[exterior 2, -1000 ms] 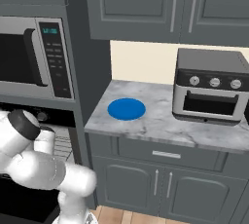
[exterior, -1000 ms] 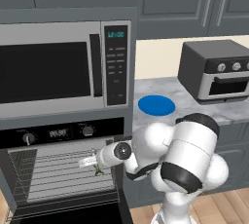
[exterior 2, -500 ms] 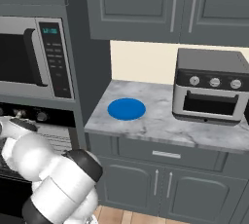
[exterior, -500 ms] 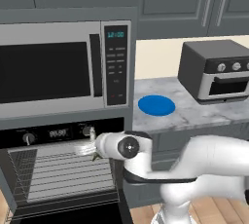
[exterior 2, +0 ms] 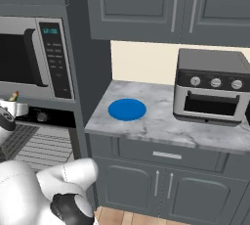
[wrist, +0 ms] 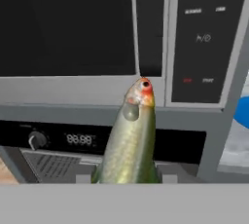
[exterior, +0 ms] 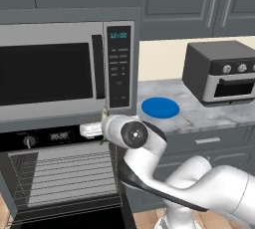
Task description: Take the fish from the oven and place it on the plate on the counter.
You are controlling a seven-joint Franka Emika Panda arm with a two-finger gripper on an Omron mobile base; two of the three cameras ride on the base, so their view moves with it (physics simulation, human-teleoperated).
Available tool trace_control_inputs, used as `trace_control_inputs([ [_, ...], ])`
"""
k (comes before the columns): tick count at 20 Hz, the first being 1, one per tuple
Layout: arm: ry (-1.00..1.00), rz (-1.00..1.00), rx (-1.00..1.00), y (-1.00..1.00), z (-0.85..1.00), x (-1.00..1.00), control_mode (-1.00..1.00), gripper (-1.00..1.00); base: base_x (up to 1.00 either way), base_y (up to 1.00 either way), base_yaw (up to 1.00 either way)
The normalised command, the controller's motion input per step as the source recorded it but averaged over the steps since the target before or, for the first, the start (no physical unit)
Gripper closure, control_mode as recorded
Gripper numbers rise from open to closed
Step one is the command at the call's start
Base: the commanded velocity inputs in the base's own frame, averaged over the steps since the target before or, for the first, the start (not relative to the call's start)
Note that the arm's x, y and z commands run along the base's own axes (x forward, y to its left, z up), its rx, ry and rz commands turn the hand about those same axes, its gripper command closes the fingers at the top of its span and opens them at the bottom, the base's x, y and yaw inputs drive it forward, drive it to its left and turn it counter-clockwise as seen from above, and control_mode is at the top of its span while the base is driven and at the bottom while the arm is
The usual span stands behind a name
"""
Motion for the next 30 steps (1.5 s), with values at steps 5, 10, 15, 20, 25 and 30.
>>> trace_control_inputs([
  [5,0.01,-0.08,0.14,-0.68,0.82,0.00,-1.00,1.00,0.00,0.00,0.00],
  [10,0.10,0.00,0.16,-0.88,0.47,0.00,-1.00,1.00,0.00,0.00,0.00],
  [15,0.31,0.00,0.13,-0.94,0.22,0.00,-1.00,1.00,0.00,0.00,0.00],
  [20,0.28,0.00,0.06,-0.91,0.18,0.05,-1.00,1.00,0.00,0.00,0.00],
  [25,0.14,0.00,-0.02,-0.51,0.04,0.15,-1.00,1.00,0.00,0.00,0.00],
  [30,0.14,0.00,-0.06,-0.57,0.00,0.28,-1.00,1.00,0.00,0.00,0.00],
])
